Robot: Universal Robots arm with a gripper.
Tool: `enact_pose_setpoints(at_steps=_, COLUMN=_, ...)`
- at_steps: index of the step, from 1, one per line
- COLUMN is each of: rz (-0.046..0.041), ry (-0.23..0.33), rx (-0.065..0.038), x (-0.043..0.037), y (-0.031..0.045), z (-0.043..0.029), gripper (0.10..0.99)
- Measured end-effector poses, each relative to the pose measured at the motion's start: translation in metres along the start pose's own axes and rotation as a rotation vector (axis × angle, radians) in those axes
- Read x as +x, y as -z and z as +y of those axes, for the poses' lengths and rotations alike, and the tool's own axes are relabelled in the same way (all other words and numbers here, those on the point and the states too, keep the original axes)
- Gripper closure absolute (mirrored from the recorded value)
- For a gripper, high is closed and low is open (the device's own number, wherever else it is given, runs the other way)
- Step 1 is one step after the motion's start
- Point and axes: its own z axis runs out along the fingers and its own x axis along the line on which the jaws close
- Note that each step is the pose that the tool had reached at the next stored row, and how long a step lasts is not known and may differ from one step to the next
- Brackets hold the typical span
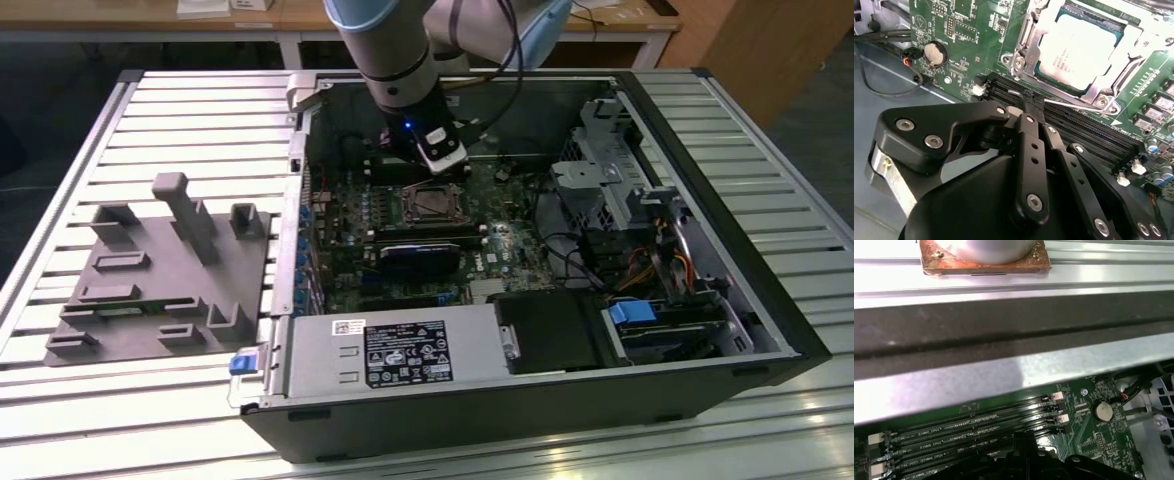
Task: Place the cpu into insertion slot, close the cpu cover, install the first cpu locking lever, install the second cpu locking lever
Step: 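Install the first cpu locking lever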
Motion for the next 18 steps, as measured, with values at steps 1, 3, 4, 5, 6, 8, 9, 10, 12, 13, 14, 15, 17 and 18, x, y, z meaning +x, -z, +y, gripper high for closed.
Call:
enact_pose_setpoints(at_steps=1, rz=-0.0015, ry=-0.005, rx=0.002, x=0.0007, y=-0.0002, z=0.0002, gripper=0.984)
enact_pose_setpoints(at_steps=3, rz=-0.0042, ry=-0.014, rx=0.004, x=0.0021, y=-0.0006, z=0.0006, gripper=0.984)
enact_pose_setpoints(at_steps=4, rz=-0.0056, ry=-0.019, rx=0.006, x=0.0026, y=-0.0009, z=0.0009, gripper=0.984)
enact_pose_setpoints(at_steps=5, rz=-0.0069, ry=-0.023, rx=0.007, x=0.003, y=-0.0013, z=0.0011, gripper=0.984)
enact_pose_setpoints(at_steps=6, rz=-0.0083, ry=-0.027, rx=0.008, x=0.0033, y=-0.0017, z=0.0013, gripper=0.984)
enact_pose_setpoints(at_steps=8, rz=-0.011, ry=-0.034, rx=0.011, x=0.0039, y=-0.0025, z=0.0014, gripper=0.984)
enact_pose_setpoints(at_steps=9, rz=-0.0125, ry=-0.038, rx=0.013, x=0.0042, y=-0.0029, z=0.0015, gripper=0.984)
enact_pose_setpoints(at_steps=10, rz=-0.0138, ry=-0.041, rx=0.014, x=0.0045, y=-0.0032, z=0.0016, gripper=0.984)
enact_pose_setpoints(at_steps=12, rz=-0.0166, ry=-0.048, rx=0.018, x=0.0048, y=-0.0037, z=0.0016, gripper=0.984)
enact_pose_setpoints(at_steps=13, rz=-0.0179, ry=-0.05, rx=0.02, x=0.005, y=-0.0038, z=0.0015, gripper=0.984)
enact_pose_setpoints(at_steps=14, rz=-0.0193, ry=-0.053, rx=0.021, x=0.0052, y=-0.0039, z=0.0014, gripper=0.984)
enact_pose_setpoints(at_steps=15, rz=-0.021, ry=-0.056, rx=0.023, x=0.0055, y=-0.004, z=0.0012, gripper=0.984)
enact_pose_setpoints(at_steps=17, rz=-0.0238, ry=-0.064, rx=0.026, x=0.0068, y=-0.0043, z=0.0009, gripper=0.984)
enact_pose_setpoints(at_steps=18, rz=-0.0249, ry=-0.067, rx=0.027, x=0.0074, y=-0.0045, z=0.0008, gripper=0.984)
